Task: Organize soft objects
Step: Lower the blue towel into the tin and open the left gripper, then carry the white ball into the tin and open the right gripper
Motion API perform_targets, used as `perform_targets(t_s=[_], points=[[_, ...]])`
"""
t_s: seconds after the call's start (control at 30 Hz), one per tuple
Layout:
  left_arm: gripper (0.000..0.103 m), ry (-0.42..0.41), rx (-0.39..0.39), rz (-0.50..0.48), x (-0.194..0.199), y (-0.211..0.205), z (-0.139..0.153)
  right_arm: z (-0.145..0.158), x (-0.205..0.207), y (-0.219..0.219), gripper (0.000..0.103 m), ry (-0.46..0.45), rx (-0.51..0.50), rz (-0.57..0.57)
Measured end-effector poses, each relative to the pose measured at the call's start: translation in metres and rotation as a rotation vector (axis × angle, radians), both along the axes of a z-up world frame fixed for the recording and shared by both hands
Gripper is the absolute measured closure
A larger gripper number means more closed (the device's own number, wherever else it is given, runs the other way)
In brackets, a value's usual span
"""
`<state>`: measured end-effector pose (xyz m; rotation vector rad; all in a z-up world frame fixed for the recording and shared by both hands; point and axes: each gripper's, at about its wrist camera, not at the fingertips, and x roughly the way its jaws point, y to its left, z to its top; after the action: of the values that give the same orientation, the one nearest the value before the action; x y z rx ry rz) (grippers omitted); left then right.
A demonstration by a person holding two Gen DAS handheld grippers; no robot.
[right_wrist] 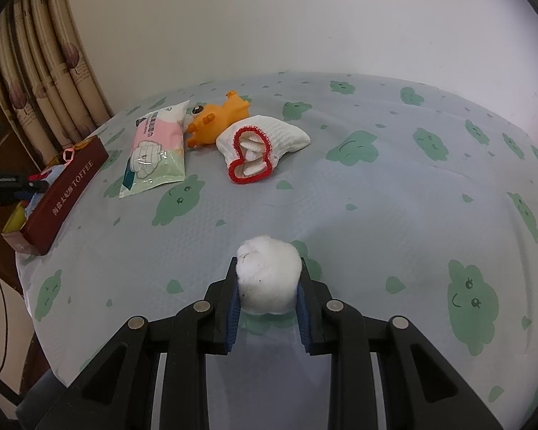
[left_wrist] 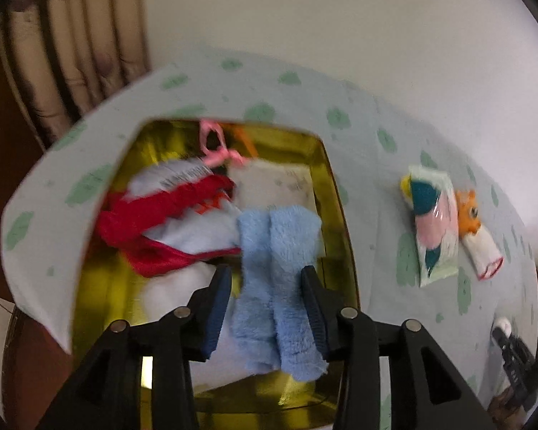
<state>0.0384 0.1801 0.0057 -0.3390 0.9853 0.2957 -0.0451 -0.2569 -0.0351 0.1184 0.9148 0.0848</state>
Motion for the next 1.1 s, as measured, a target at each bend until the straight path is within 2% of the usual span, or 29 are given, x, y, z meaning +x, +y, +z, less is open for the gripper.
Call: perform_targets(t_s=[0.1,0.13,0.17,0.27,0.37,0.53,0.67,0.83,1.0,1.1], points=[[0.057,-0.070,0.046,0.050,-0.023,0.002,0.021,0.000,0.000,0.000,0.078,0.000,0.001,0.000],[0.049,-0.084,0.065,0.072,-0.033,0.003,0.026,0.000,0.000,0.000,0.078,0.000,0.001,0.001],[0.045,-0.095,0.082,0.094,-0.043,0.003,0.030,0.000,0.000,0.000,0.078,-0.001,0.001,0.001],[0.045,-0.116,0.126,0.130,-0.073,0.001,0.034,0.000,0.000,0.000,0.078,0.000,-0.001,0.002],[0.045,-0.113,0.206,0.170,-0.100,-0.006,0.033,0.001,0.000,0.000,0.078,0.003,-0.003,0.005],[0.043,-0.131,0.301,0.262,-0.146,-0.012,0.025,0.000,0.002,0.004,0.078,0.024,-0.022,0.020],[0.043,-0.085,0.270,0.264,-0.160,-0.005,0.013,0.006,0.002,0.013,0.078,0.036,-0.032,0.038],[0.043,-0.094,0.236,0.276,-0.171,0.003,0.010,0.029,0.004,0.043,0.078,0.007,-0.037,0.090],[0.043,-0.057,0.232,0.259,-0.165,0.003,0.004,0.058,0.013,0.103,0.078,-0.025,-0.012,0.223],[0.043,-0.037,0.223,0.247,-0.164,0.005,0.002,0.076,0.021,0.158,0.078,-0.059,0.003,0.340]])
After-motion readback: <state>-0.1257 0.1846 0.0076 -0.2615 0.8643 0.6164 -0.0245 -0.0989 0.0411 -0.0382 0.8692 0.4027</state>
